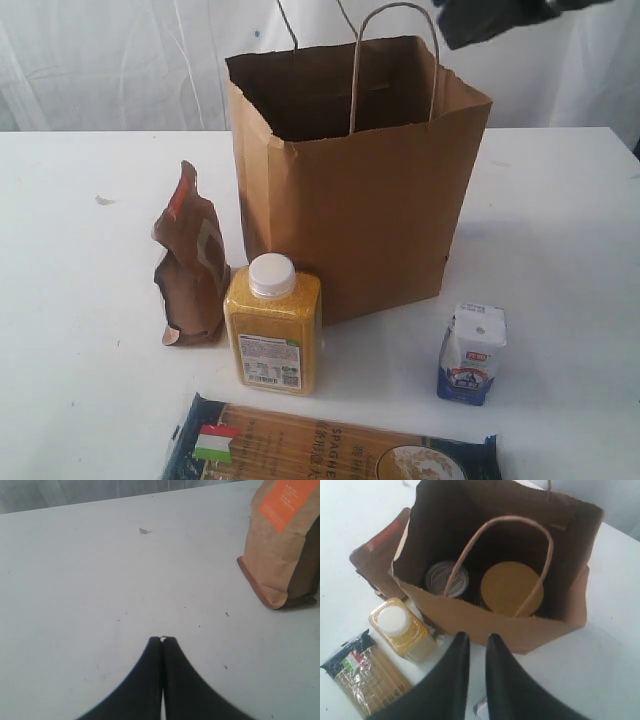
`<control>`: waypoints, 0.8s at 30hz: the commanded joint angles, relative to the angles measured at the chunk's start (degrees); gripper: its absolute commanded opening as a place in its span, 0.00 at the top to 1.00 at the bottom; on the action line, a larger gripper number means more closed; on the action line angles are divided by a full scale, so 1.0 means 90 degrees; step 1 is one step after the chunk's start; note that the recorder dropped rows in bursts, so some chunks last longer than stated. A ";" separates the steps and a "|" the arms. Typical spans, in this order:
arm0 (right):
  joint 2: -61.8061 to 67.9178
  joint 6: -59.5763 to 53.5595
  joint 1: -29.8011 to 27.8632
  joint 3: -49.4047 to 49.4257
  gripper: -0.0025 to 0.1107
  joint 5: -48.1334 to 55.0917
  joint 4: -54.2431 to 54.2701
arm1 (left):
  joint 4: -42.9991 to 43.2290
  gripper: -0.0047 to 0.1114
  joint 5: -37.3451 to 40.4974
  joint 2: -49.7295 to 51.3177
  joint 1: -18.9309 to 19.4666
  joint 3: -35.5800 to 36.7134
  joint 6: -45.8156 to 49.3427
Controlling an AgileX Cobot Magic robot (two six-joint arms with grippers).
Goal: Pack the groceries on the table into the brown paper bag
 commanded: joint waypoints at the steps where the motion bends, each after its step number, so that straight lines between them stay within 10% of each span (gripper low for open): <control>1: -0.1056 0.0322 0.0001 0.1011 0.98 -0.0298 -0.0031 | -0.0024 0.96 -0.0035 -0.0027 -0.0039 0.0019 0.0007; 10: -0.4240 0.0760 0.0001 0.4462 0.98 -0.0694 0.1145 | -0.0024 0.96 -0.0035 -0.0027 -0.0039 0.0019 0.0007; 24: -0.6301 0.0750 0.0001 0.6703 0.98 -0.2150 0.2258 | -0.0024 0.96 -0.0035 -0.0027 -0.0039 0.0019 0.0007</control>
